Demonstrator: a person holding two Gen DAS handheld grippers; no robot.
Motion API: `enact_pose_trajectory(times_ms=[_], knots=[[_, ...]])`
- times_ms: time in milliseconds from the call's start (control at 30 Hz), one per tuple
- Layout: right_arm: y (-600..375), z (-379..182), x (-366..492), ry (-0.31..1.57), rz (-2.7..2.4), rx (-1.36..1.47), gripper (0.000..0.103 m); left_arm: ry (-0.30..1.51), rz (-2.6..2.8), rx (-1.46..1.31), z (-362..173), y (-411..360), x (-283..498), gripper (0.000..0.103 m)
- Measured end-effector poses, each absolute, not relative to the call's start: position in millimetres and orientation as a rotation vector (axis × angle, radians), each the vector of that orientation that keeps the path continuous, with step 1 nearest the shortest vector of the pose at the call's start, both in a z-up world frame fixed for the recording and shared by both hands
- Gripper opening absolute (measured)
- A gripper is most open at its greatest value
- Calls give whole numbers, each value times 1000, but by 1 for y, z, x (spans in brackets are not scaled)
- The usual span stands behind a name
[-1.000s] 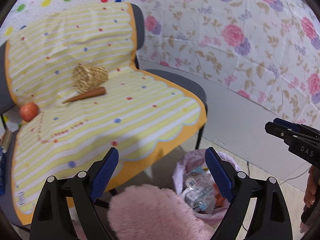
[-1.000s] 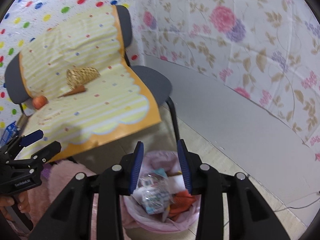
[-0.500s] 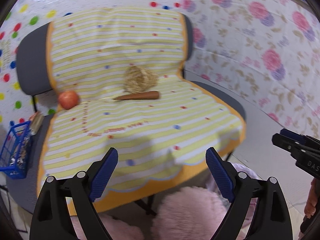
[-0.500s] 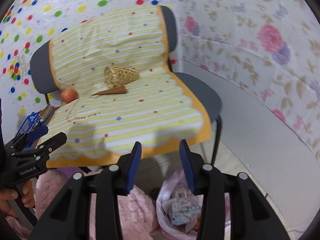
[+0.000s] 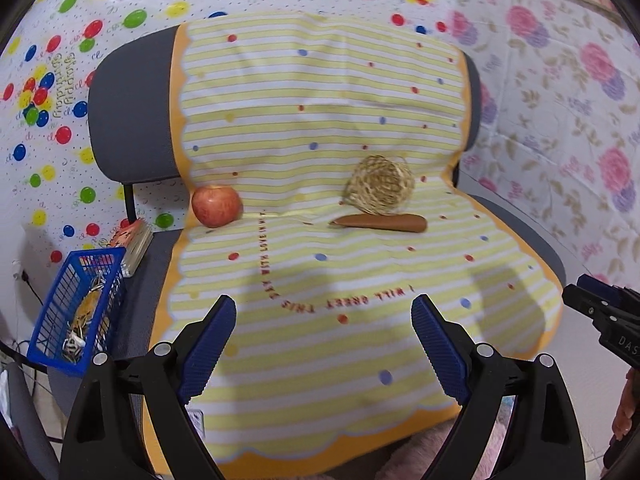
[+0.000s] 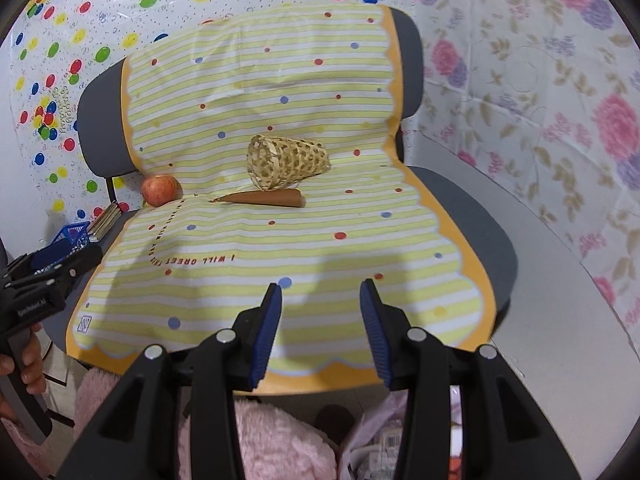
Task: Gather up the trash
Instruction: 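Reach the right gripper to the brown stick and grasp it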
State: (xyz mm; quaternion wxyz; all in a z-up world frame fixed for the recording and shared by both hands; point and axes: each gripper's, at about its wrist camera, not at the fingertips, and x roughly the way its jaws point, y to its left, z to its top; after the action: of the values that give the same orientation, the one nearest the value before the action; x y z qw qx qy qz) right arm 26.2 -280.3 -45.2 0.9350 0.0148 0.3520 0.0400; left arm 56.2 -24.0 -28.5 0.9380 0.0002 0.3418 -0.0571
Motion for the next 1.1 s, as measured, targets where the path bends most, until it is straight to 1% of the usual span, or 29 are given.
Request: enact_pose_trajectory(times_ms=[300,533,567,600,667,933,1100], knots=[[-269,-59,90,736,122,13,40,710,-82,-12,-40,-13,102,89],[-262,-83,145,751,176,-2,40,722,-74,13,-57,-17,142,89],[-261,-87,153,756,183,-3,42,725,-72,14,-59,-18,147,89],[-261,-89,159,757,189,-3,48,727,-74,18,-61,-19,153,89],[-259,-97,179,762,196,-8,52,733,-75,21,-66,-21,164,89],[-257,-125,241,822,253,20,52,765,-75,29,-80,-22,198,89],[-252,-130,266,873,324,45,52,781,-71,23,-85,-21,209,89]])
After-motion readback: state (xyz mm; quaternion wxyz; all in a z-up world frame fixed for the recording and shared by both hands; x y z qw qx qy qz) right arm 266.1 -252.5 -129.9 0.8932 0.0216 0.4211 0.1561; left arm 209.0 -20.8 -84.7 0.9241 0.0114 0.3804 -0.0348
